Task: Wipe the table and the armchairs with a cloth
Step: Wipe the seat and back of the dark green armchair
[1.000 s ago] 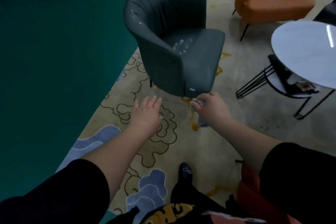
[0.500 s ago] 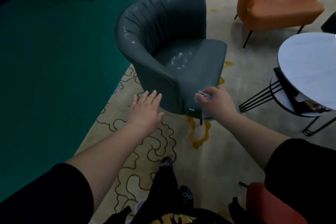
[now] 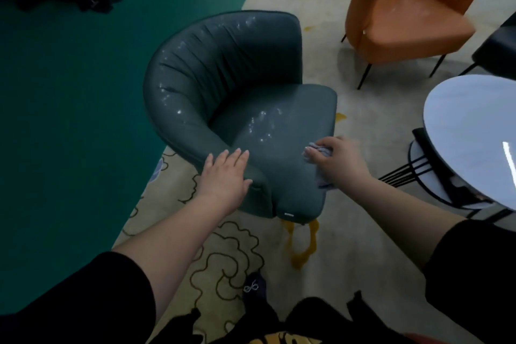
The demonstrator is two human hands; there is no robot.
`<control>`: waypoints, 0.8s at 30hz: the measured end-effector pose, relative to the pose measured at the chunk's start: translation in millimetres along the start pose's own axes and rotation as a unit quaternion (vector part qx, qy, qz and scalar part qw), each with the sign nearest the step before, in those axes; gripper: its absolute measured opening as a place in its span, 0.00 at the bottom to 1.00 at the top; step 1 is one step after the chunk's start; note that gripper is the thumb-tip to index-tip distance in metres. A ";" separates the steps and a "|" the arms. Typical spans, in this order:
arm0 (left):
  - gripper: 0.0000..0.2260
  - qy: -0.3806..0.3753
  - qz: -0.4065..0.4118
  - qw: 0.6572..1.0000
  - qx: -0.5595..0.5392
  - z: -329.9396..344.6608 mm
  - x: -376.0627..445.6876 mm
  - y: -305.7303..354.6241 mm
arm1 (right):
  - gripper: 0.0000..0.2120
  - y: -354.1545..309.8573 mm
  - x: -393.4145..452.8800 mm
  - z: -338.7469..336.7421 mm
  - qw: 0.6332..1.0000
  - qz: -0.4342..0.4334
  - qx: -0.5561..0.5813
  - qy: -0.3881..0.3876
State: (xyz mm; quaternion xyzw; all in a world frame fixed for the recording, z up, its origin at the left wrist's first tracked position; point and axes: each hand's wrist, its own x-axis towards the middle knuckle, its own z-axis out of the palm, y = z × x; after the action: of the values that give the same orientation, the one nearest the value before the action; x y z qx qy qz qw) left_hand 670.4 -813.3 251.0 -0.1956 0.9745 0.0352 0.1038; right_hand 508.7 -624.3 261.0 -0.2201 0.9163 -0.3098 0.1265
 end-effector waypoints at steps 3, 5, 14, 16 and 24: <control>0.29 -0.012 0.005 1.000 0.017 -1.3 37.7 -3.7 | 0.19 7.1 32.5 -3.5 1.000 0.011 0.014 0.005; 0.29 -0.017 0.004 1.000 0.022 0.5 58.0 -1.9 | 0.20 13.1 54.7 -3.0 1.000 0.018 0.022 0.005; 0.28 -0.050 -0.059 0.997 0.008 22.4 153.7 33.2 | 0.19 69.6 182.0 4.3 0.999 -0.010 -0.003 -0.049; 0.28 -0.062 -0.096 0.993 -0.006 25.2 169.3 47.1 | 0.19 81.0 210.4 -0.2 0.997 -0.025 -0.002 -0.080; 0.26 -0.068 -0.230 0.966 -0.101 21.1 210.7 105.8 | 0.16 97.4 300.9 -19.0 0.966 -0.153 -0.045 -0.205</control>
State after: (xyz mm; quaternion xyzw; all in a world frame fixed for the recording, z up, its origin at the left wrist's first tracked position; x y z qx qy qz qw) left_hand 443.2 -792.4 187.9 -0.4208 0.8854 0.1219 0.1551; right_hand 208.0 -690.3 186.4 -0.4223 0.8390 -0.2320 0.2529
